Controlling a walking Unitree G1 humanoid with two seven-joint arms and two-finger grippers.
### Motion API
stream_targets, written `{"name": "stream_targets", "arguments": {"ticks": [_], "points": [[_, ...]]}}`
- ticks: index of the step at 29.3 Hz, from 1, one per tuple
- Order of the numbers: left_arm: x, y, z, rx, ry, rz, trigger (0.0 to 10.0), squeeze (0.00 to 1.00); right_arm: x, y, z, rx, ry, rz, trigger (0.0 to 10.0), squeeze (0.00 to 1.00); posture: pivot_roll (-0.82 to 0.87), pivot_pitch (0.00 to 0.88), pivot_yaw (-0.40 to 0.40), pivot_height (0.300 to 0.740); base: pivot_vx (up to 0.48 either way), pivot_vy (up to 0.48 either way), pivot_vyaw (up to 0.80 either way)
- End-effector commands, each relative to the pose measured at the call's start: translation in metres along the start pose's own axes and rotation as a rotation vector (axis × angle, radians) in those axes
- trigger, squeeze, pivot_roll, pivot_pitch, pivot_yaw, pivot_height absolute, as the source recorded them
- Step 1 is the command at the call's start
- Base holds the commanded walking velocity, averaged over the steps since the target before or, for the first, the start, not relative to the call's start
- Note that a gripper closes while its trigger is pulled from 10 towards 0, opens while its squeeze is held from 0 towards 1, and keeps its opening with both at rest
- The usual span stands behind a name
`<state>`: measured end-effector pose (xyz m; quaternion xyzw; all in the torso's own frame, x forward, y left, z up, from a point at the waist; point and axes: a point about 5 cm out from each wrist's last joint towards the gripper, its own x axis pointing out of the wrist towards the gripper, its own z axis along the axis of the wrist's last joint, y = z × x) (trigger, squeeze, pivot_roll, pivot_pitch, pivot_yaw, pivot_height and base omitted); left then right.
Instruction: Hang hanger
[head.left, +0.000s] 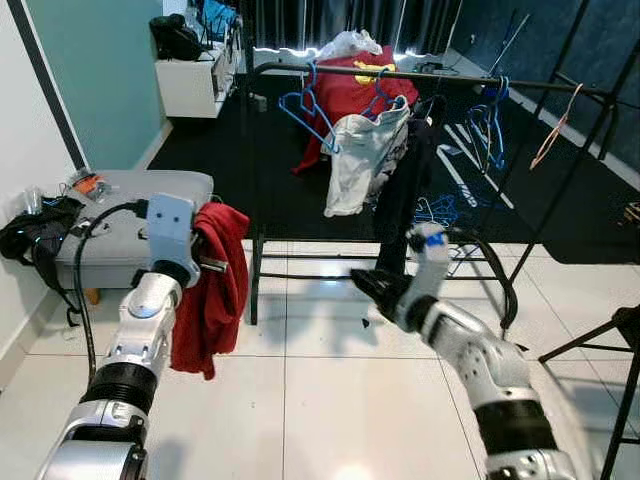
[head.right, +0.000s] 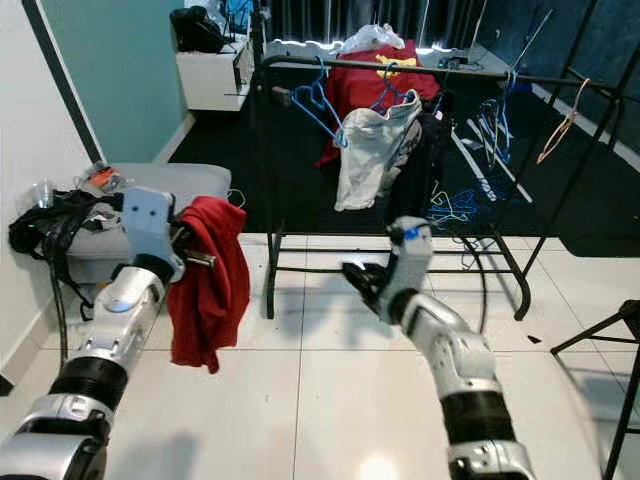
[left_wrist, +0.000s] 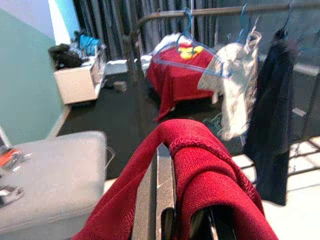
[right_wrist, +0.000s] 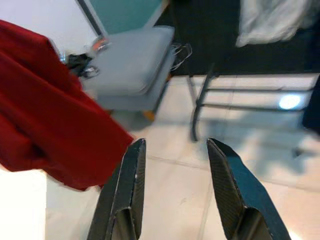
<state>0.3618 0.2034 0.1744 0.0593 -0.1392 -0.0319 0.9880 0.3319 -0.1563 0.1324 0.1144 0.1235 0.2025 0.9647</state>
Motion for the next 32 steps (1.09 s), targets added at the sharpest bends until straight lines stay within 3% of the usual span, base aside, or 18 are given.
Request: {"name": "stream_targets", "arguments": {"ticks": [1, 3, 4, 5, 7, 8, 9, 10, 12, 14, 17, 18, 19, 20, 22, 24, 26, 32], "points": [[0.004, 0.003, 0.01, -0.01, -0.036, 0.004, 0.0, 0.0, 0.0, 0.0, -0.003, -0.026, 0.006, -0.001, 10.0, 0.0, -0.08, 0.014, -0.045, 0.74, 0.0, 0.0, 0.0], [0.005, 0.005, 0.016, -0.059, -0.067, -0.003, 0.0, 0.0, -0.003, -0.005, -0.006, -0.062, -0.008, -0.012, 10.0, 0.0, -0.08, 0.013, -0.039, 0.74, 0.0, 0.0, 0.0], [0.006, 0.003, 0.024, -0.137, -0.109, -0.063, 0.0, 0.0, -0.005, -0.004, -0.004, -0.057, -0.057, 0.015, 10.0, 0.0, -0.08, 0.012, -0.035, 0.74, 0.0, 0.0, 0.0], [0.006, 0.003, 0.024, -0.137, -0.109, -0.063, 0.0, 0.0, -0.005, -0.004, -0.004, -0.057, -0.057, 0.015, 10.0, 0.0, -0.08, 0.012, -0.035, 0.74, 0.0, 0.0, 0.0], [0.001, -0.009, 0.036, -0.179, -0.169, -0.285, 0.0, 0.0, -0.008, 0.001, 0.005, -0.016, -0.156, 0.096, 10.0, 0.0, -0.08, 0.01, -0.035, 0.74, 0.0, 0.0, 0.0], [-0.003, -0.016, 0.037, -0.164, -0.176, -0.387, 0.0, 0.0, -0.009, 0.005, 0.01, -0.004, -0.194, 0.136, 10.0, 0.0, -0.08, 0.01, -0.035, 0.74, 0.0, 0.0, 0.0], [-0.003, -0.016, 0.037, -0.164, -0.176, -0.387, 0.0, 0.0, -0.009, 0.005, 0.01, -0.004, -0.194, 0.136, 10.0, 0.0, -0.08, 0.01, -0.035, 0.74, 0.0, 0.0, 0.0], [-0.007, -0.023, 0.036, -0.131, -0.167, -0.478, 0.0, 0.0, -0.01, 0.009, 0.013, 0.012, -0.217, 0.186, 10.0, 0.0, -0.08, 0.009, -0.036, 0.74, 0.0, 0.0, 0.0], [-0.007, -0.023, 0.036, -0.131, -0.167, -0.478, 0.0, 0.0, -0.01, 0.009, 0.013, 0.012, -0.217, 0.186, 10.0, 0.0, -0.08, 0.009, -0.036, 0.74, 0.0, 0.0, 0.0], [-0.014, -0.035, 0.034, -0.09, -0.144, -0.624, 0.0, 0.0, -0.014, 0.02, 0.015, 0.024, -0.213, 0.338, 10.0, 0.0, -0.08, 0.007, -0.035, 0.74, 0.0, 0.0, 0.0], [-0.014, -0.035, 0.034, -0.09, -0.144, -0.624, 0.0, 0.0, -0.014, 0.02, 0.015, 0.024, -0.213, 0.338, 10.0, 0.0, -0.08, 0.007, -0.035, 0.74, 0.0, 0.0, 0.0], [-0.018, -0.042, 0.035, -0.072, -0.137, -0.704, 0.0, 0.0, -0.018, 0.029, 0.012, 0.012, -0.163, 0.461, 10.0, 0.0, -0.08, 0.006, -0.034, 0.74, 0.0, 0.0, 0.0], [-0.018, -0.042, 0.035, -0.072, -0.137, -0.704, 0.0, 0.0, -0.018, 0.029, 0.012, 0.012, -0.163, 0.461, 10.0, 0.0, -0.08, 0.006, -0.034, 0.74, 0.0, 0.0, 0.0], [-0.021, -0.05, 0.038, -0.062, -0.14, -0.789, 0.0, 0.0, -0.02, 0.036, 0.007, -0.052, -0.101, 0.552, 10.0, 0.0, -0.08, 0.005, -0.033, 0.74, 0.0, 0.0, 0.0], [-0.021, -0.05, 0.038, -0.062, -0.14, -0.789, 0.0, 0.0, -0.02, 0.036, 0.007, -0.052, -0.101, 0.552, 10.0, 0.0, -0.08, 0.005, -0.033, 0.74, 0.0, 0.0, 0.0], [-0.026, -0.06, 0.048, -0.069, -0.156, -0.894, 0.0, 0.0, -0.015, 0.037, 0.003, -0.178, -0.061, 0.579, 10.0, 0.0, -0.08, 0.004, -0.035, 0.74, 0.0, 0.0, 0.0], [-0.026, -0.062, 0.052, -0.079, -0.166, -0.917, 0.0, 0.0, -0.012, 0.036, 0.003, -0.206, -0.069, 0.572, 10.0, 0.0, -0.08, 0.004, -0.035, 0.74, 0.0, 0.0, 0.0], [-0.027, -0.063, 0.064, -0.131, -0.203, -0.952, 0.0, 0.0, -0.01, 0.036, -0.001, -0.214, -0.05, 0.596, 10.0, 0.0, -0.08, 0.005, -0.037, 0.74, 0.0, 0.0, 0.0]]}}
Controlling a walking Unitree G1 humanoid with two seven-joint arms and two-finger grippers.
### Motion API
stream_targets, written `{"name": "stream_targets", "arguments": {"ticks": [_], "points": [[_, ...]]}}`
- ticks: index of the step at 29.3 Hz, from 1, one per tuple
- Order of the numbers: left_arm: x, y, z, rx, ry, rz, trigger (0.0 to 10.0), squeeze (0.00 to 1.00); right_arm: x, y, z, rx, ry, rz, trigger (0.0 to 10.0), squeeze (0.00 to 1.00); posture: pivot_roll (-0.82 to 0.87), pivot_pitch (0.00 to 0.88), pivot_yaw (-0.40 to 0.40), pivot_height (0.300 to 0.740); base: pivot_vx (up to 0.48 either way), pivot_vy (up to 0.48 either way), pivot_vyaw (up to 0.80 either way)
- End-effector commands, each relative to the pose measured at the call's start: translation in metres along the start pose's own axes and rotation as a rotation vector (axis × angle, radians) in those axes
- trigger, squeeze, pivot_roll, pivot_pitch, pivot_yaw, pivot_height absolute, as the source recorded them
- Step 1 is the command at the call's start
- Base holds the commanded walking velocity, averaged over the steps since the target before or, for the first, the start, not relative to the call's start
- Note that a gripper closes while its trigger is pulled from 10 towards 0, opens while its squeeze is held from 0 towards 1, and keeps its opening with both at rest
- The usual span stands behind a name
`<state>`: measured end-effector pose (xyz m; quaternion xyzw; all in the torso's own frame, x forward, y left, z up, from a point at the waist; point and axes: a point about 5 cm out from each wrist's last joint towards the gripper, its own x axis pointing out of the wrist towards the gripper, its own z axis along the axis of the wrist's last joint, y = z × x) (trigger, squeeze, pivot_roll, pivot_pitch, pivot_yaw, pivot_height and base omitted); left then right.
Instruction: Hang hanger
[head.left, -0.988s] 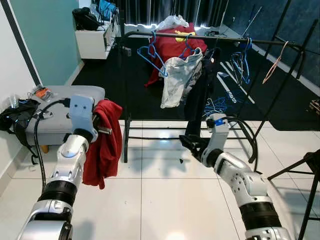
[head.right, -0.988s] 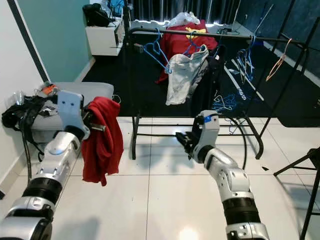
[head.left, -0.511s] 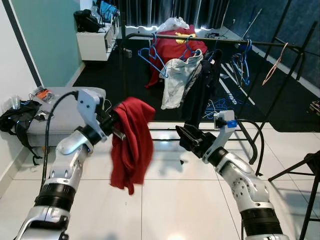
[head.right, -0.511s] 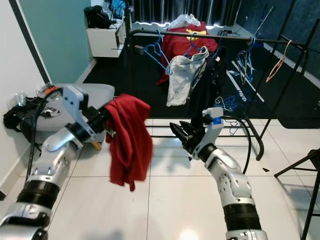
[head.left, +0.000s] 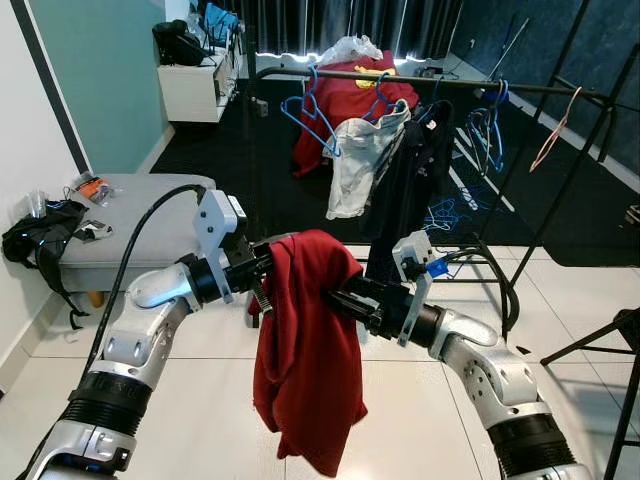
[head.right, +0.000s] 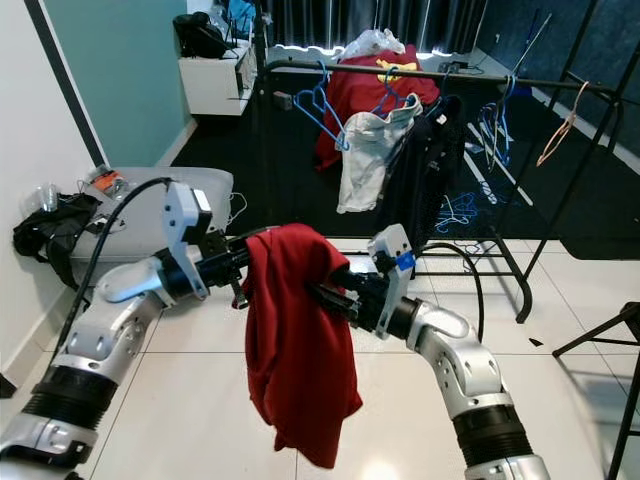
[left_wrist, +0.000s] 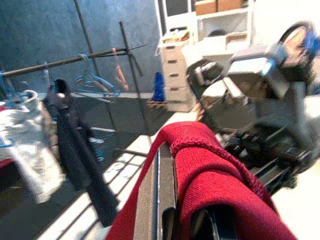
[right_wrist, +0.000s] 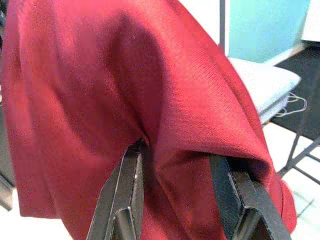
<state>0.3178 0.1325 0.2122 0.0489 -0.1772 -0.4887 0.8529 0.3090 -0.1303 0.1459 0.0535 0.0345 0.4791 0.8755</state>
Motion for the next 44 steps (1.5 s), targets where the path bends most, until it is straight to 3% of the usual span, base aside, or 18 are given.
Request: {"name": "stream_targets", "arguments": {"ticks": [1, 8, 9, 10, 12, 13, 26, 28, 29, 30, 31, 33, 34, 41, 44], "points": [[-0.001, 0.0, 0.014, 0.0, -0.046, -0.032, 0.0, 0.0, 0.002, 0.001, -0.006, -0.001, 0.028, 0.019, 10.0, 0.0, -0.08, 0.005, -0.037, 0.74, 0.0, 0.0, 0.0], [0.001, -0.005, 0.024, -0.028, -0.085, -0.078, 0.0, 0.0, 0.003, -0.001, -0.008, 0.012, 0.03, 0.012, 10.0, 0.0, -0.07, 0.004, -0.037, 0.74, 0.0, 0.0, 0.0], [0.002, -0.008, 0.026, -0.038, -0.091, -0.1, 0.0, 0.0, 0.005, -0.002, -0.005, 0.03, 0.011, 0.011, 9.5, 0.0, -0.07, 0.001, -0.036, 0.74, 0.0, 0.0, 0.0], [0.002, -0.01, 0.027, -0.045, -0.093, -0.119, 0.0, 0.0, 0.006, -0.002, -0.003, 0.046, -0.005, 0.018, 4.4, 0.0, -0.07, 0.001, -0.036, 0.74, 0.0, 0.0, 0.0], [0.002, -0.012, 0.028, -0.049, -0.091, -0.129, 0.0, 0.0, 0.007, -0.002, -0.002, 0.055, -0.014, 0.025, 4.4, 0.0, -0.07, 0.0, -0.036, 0.74, 0.0, 0.0, 0.0], [0.002, -0.012, 0.028, -0.053, -0.09, -0.133, 0.0, 0.0, 0.008, -0.002, -0.001, 0.061, -0.024, 0.034, 0.0, 0.0, -0.07, 0.0, -0.036, 0.74, 0.0, 0.0, 0.0], [0.002, -0.008, 0.031, -0.059, -0.084, -0.084, 0.0, 0.0, 0.004, 0.0, 0.0, 0.08, -0.053, 0.086, 0.0, 0.0, -0.07, 0.0, -0.038, 0.74, 0.0, 0.0, 0.0], [0.001, -0.002, 0.027, -0.04, -0.055, -0.027, 0.0, 0.0, 0.003, -0.002, 0.001, 0.072, -0.066, 0.066, 0.0, 0.0, -0.07, 0.0, -0.038, 0.74, 0.0, 0.0, 0.0], [0.0, 0.004, 0.023, -0.017, -0.029, 0.033, 6.6, 0.0, 0.003, -0.003, 0.002, 0.067, -0.074, 0.053, 0.0, 0.0, -0.07, 0.0, -0.038, 0.74, 0.0, 0.0, 0.0], [-0.001, 0.009, 0.021, -0.001, -0.011, 0.074, 6.6, 0.0, 0.002, -0.004, 0.002, 0.065, -0.079, 0.046, 0.0, 0.0, -0.07, 0.0, -0.038, 0.74, 0.0, 0.0, 0.0], [-0.004, 0.015, 0.017, 0.001, 0.015, 0.123, 10.0, 0.91, 0.002, -0.005, 0.002, 0.063, -0.084, 0.037, 0.0, 0.0, -0.07, 0.0, -0.037, 0.74, 0.0, 0.0, 0.0], [-0.006, 0.02, 0.014, 0.001, 0.033, 0.154, 10.0, 0.91, 0.002, -0.005, 0.003, 0.061, -0.087, 0.032, 0.0, 0.0, -0.07, 0.0, -0.037, 0.74, 0.0, 0.0, 0.0], [-0.008, 0.022, 0.013, -0.009, 0.039, 0.176, 10.0, 1.0, 0.001, -0.006, 0.003, 0.058, -0.089, 0.024, 0.0, 0.0, -0.08, 0.0, -0.036, 0.74, 0.0, 0.0, 0.0], [-0.021, 0.03, 0.011, -0.048, 0.022, 0.271, 10.0, 1.0, 0.0, -0.011, 0.006, 0.039, -0.111, -0.024, 0.0, 0.0, -0.08, 0.0, -0.034, 0.74, 0.0, 0.0, 0.0], [-0.029, 0.035, 0.022, -0.093, -0.072, 0.335, 10.0, 1.0, 0.0, -0.017, 0.007, 0.028, -0.111, -0.063, 0.0, 0.0, -0.07, 0.0, -0.041, 0.74, 0.0, 0.0, 0.0]]}}
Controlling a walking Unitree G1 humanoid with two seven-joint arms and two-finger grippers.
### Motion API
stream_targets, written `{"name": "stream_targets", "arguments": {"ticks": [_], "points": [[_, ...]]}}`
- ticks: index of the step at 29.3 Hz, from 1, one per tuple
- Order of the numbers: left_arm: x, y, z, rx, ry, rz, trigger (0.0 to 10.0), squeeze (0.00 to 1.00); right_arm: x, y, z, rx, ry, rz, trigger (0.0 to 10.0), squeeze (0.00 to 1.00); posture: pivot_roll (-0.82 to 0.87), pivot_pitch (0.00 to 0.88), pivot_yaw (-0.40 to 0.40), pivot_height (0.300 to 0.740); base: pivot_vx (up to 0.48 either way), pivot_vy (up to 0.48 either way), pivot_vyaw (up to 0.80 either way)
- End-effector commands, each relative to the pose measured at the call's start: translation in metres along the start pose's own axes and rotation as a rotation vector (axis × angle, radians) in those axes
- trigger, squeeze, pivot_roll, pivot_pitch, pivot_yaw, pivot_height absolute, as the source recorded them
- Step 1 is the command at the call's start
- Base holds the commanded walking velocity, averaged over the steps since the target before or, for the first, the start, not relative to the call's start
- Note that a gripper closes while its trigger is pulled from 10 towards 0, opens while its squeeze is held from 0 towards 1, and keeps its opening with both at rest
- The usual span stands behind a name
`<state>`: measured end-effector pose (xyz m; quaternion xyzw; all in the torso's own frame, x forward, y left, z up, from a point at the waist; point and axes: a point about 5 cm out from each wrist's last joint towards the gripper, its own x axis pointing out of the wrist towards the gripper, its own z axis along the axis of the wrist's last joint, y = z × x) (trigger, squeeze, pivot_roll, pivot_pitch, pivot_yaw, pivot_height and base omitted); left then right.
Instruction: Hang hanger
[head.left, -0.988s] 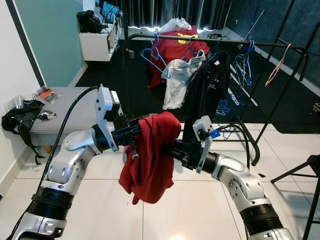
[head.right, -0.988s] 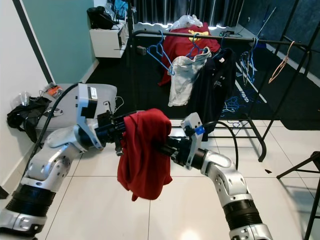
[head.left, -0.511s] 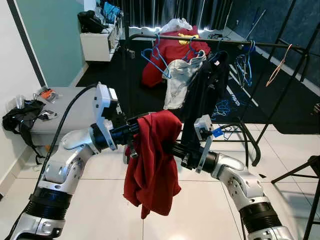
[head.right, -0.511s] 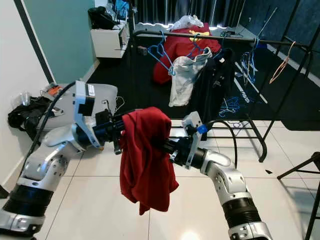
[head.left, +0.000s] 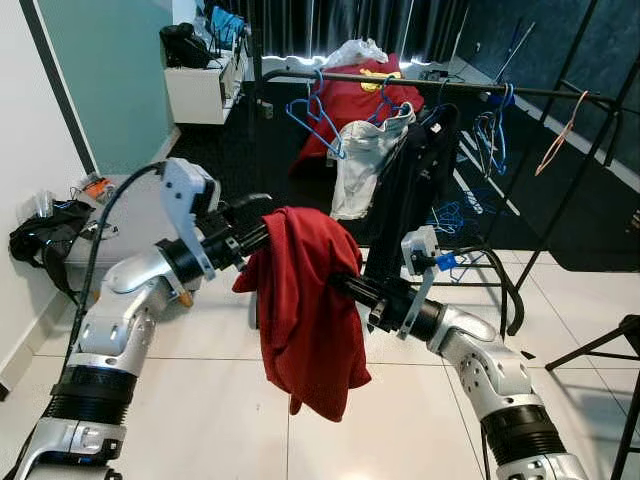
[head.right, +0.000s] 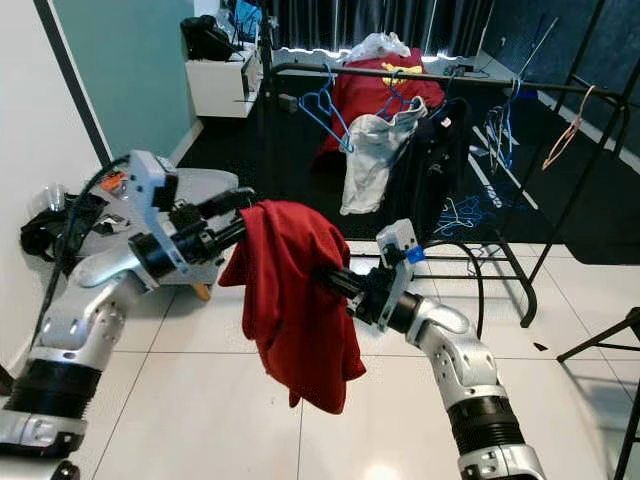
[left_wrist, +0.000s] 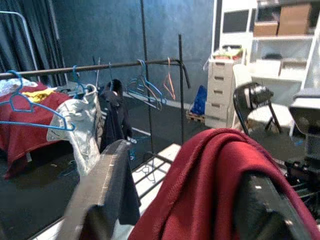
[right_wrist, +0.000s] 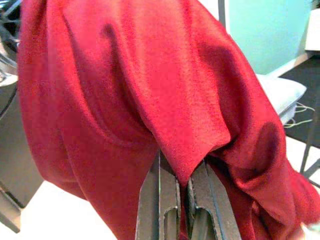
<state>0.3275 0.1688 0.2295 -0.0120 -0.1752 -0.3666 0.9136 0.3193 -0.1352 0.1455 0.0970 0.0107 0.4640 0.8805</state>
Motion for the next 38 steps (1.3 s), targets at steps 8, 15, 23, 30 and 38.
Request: {"name": "stream_targets", "arguments": {"ticks": [8, 15, 23, 30, 38], "points": [[-0.019, 0.027, 0.003, -0.025, -0.027, 0.243, 10.0, 1.0, 0.0, -0.013, 0.007, -0.041, -0.008, -0.095, 0.0, 0.0, -0.07, 0.003, -0.045, 0.74, 0.0, 0.0, 0.0], [-0.03, 0.041, -0.018, 0.018, 0.135, 0.386, 10.0, 0.45, -0.003, -0.019, 0.012, -0.041, -0.004, -0.139, 0.0, 0.0, -0.07, 0.003, -0.045, 0.74, 0.0, 0.0, 0.0], [-0.059, 0.025, -0.078, 0.134, 0.584, 0.343, 10.0, 0.0, -0.03, -0.068, 0.014, -0.05, 0.181, -0.577, 0.0, 0.0, -0.08, 0.006, -0.046, 0.74, 0.0, 0.0, 0.0], [-0.063, 0.017, -0.089, 0.114, 0.615, 0.378, 10.0, 0.0, -0.013, -0.058, 0.012, 0.02, 0.15, -0.477, 0.0, 0.0, -0.07, 0.004, -0.054, 0.74, 0.0, 0.0, 0.0], [-0.077, 0.018, -0.096, 0.123, 0.652, 0.427, 10.0, 0.0, -0.016, 0.022, -0.022, 0.029, 0.455, 0.356, 0.0, 0.0, -0.07, 0.009, -0.053, 0.74, 0.0, 0.0, 0.0]]}}
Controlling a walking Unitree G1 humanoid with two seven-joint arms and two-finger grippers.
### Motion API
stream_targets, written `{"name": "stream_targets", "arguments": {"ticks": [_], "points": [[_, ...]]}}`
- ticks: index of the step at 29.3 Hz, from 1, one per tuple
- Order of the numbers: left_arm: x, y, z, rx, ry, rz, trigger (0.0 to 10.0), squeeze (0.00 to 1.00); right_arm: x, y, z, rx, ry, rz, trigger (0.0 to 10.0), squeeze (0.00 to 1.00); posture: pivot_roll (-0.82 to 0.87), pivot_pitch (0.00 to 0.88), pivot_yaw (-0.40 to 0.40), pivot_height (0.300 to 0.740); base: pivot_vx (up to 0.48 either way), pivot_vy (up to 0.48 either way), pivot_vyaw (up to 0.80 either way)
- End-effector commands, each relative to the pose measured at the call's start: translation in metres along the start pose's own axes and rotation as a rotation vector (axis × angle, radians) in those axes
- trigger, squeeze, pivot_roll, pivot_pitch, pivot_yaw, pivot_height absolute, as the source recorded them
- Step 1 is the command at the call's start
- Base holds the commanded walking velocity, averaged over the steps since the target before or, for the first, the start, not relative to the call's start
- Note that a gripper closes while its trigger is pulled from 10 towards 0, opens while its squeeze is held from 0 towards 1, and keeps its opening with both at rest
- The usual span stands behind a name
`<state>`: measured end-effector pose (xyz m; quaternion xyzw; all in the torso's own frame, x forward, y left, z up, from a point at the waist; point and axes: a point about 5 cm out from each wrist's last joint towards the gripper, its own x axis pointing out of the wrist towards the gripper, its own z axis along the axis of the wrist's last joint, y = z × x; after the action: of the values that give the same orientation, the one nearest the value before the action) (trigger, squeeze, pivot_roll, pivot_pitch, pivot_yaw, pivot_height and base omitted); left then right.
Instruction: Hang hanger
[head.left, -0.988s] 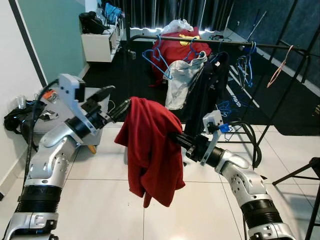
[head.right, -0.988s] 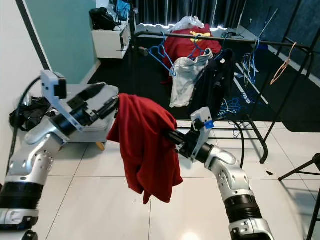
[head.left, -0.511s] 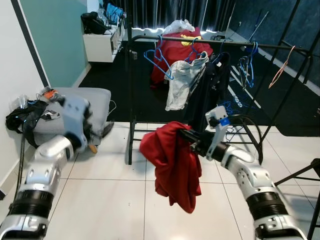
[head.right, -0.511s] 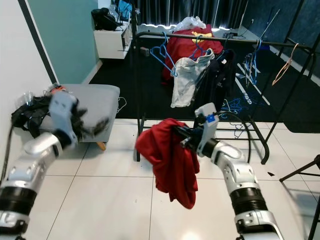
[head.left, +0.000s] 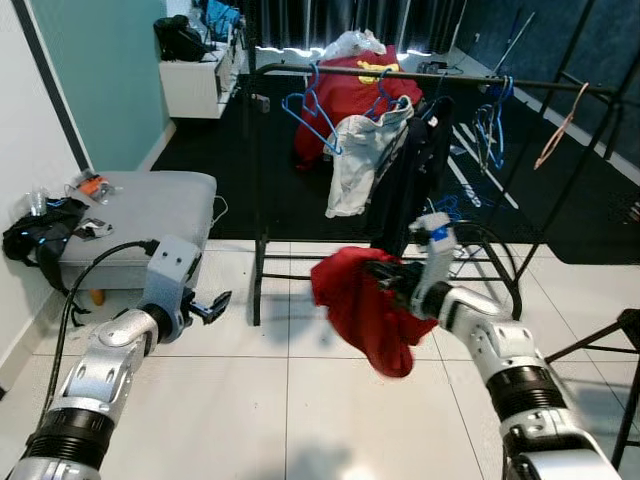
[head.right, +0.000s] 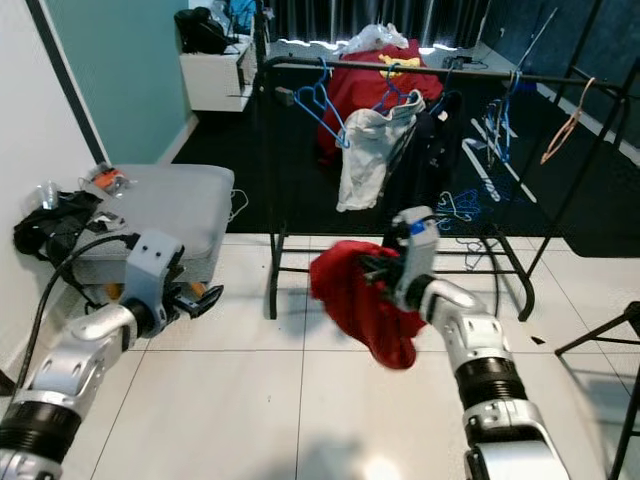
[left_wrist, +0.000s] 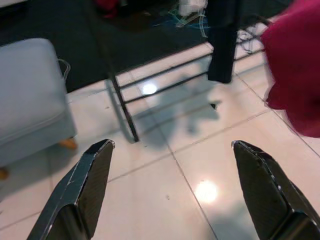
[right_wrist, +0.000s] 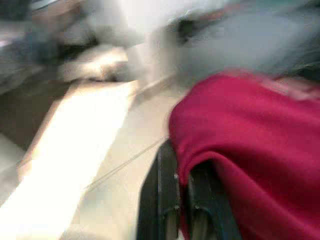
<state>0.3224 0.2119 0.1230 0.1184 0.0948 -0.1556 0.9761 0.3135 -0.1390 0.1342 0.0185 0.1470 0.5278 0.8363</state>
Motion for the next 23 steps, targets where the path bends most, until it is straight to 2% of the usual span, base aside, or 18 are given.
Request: {"name": "stream_targets", "arguments": {"ticks": [1, 2, 5, 7, 9, 10, 13, 14, 15, 16, 17, 18, 19, 20, 21, 22, 23], "points": [[-0.004, 0.004, -0.009, 0.003, 0.033, 0.024, 10.0, 0.0, -0.002, 0.022, -0.013, 0.003, 0.127, 0.232, 0.0, 0.0, -0.07, 0.009, -0.053, 0.74, 0.0, 0.0, 0.0], [-0.005, 0.006, -0.011, 0.008, 0.041, 0.035, 10.0, 0.0, -0.015, 0.026, -0.026, 0.001, 0.255, 0.299, 0.0, 0.0, -0.07, 0.01, -0.051, 0.74, 0.0, 0.0, 0.0], [-0.005, 0.006, -0.011, 0.008, 0.041, 0.035, 10.0, 0.0, -0.015, 0.026, -0.026, 0.001, 0.255, 0.299, 0.0, 0.0, -0.07, 0.01, -0.051, 0.74, 0.0, 0.0, 0.0], [-0.005, 0.008, -0.012, 0.017, 0.052, 0.047, 10.0, 0.0, -0.042, 0.015, -0.047, -0.001, 0.483, 0.263, 0.0, 0.0, -0.08, 0.01, -0.048, 0.74, 0.0, 0.0, 0.0], [-0.005, 0.008, -0.012, 0.017, 0.052, 0.047, 10.0, 0.0, -0.042, 0.015, -0.047, -0.001, 0.483, 0.263, 0.0, 0.0, -0.08, 0.01, -0.048, 0.74, 0.0, 0.0, 0.0], [-0.005, 0.008, -0.012, 0.022, 0.056, 0.051, 10.0, 0.0, -0.051, 0.01, -0.052, 0.0, 0.548, 0.23, 0.0, 0.0, -0.08, 0.01, -0.048, 0.74, 0.0, 0.0, 0.0], [-0.005, 0.008, -0.012, 0.022, 0.056, 0.051, 10.0, 0.0, -0.051, 0.01, -0.052, 0.0, 0.548, 0.23, 0.0, 0.0, -0.08, 0.01, -0.048, 0.74, 0.0, 0.0, 0.0], [-0.004, 0.009, -0.011, 0.028, 0.057, 0.06, 10.0, 0.0, -0.063, -0.005, -0.059, -0.045, 0.63, 0.126, 0.0, 0.0, -0.08, 0.012, -0.047, 0.74, 0.0, 0.0, 0.0], [-0.004, 0.008, -0.01, 0.033, 0.052, 0.066, 10.0, 0.0, -0.071, -0.025, -0.062, -0.149, 0.699, -0.033, 0.0, 0.0, -0.08, 0.012, -0.05, 0.74, 0.0, 0.0, 0.0], [-0.004, 0.008, -0.01, 0.033, 0.052, 0.066, 10.0, 0.0, -0.071, -0.025, -0.062, -0.149, 0.699, -0.033, 0.0, 0.0, -0.08, 0.012, -0.05, 0.74, 0.0, 0.0, 0.0], [-0.003, 0.008, -0.009, 0.036, 0.046, 0.07, 10.0, 0.0, -0.077, -0.04, -0.06, -0.26, 0.744, -0.167, 0.0, 0.0, -0.08, 0.012, -0.05, 0.74, 0.0, 0.0, 0.0], [-0.003, 0.006, -0.008, 0.038, 0.041, 0.071, 10.0, 0.0, -0.076, -0.051, -0.053, -0.372, 0.731, -0.292, 0.0, 0.0, -0.08, 0.012, -0.05, 0.74, 0.0, 0.0, 0.0], [-0.003, 0.006, -0.007, 0.038, 0.038, 0.069, 10.0, 0.0, -0.073, -0.057, -0.045, -0.456, 0.687, -0.368, 0.0, 0.0, -0.08, 0.011, -0.049, 0.74, 0.0, 0.0, 0.0], [-0.003, 0.006, -0.007, 0.038, 0.038, 0.069, 10.0, 0.0, -0.073, -0.057, -0.045, -0.456, 0.687, -0.368, 0.0, 0.0, -0.08, 0.011, -0.049, 0.74, 0.0, 0.0, 0.0], [-0.003, 0.005, -0.007, 0.037, 0.037, 0.068, 10.0, 0.0, -0.067, -0.058, -0.037, -0.519, 0.625, -0.388, 0.0, 0.0, -0.08, 0.011, -0.049, 0.74, 0.0, 0.0, 0.0], [-0.003, 0.005, -0.007, 0.037, 0.037, 0.068, 10.0, 0.0, -0.067, -0.058, -0.037, -0.519, 0.625, -0.388, 0.0, 0.0, -0.08, 0.011, -0.049, 0.74, 0.0, 0.0, 0.0], [-0.003, 0.003, -0.008, 0.036, 0.035, 0.065, 10.0, 0.0, -0.058, -0.051, -0.03, -0.552, 0.553, -0.336, 0.0, 0.0, -0.08, 0.01, -0.048, 0.74, 0.0, 0.0, 0.0]]}}
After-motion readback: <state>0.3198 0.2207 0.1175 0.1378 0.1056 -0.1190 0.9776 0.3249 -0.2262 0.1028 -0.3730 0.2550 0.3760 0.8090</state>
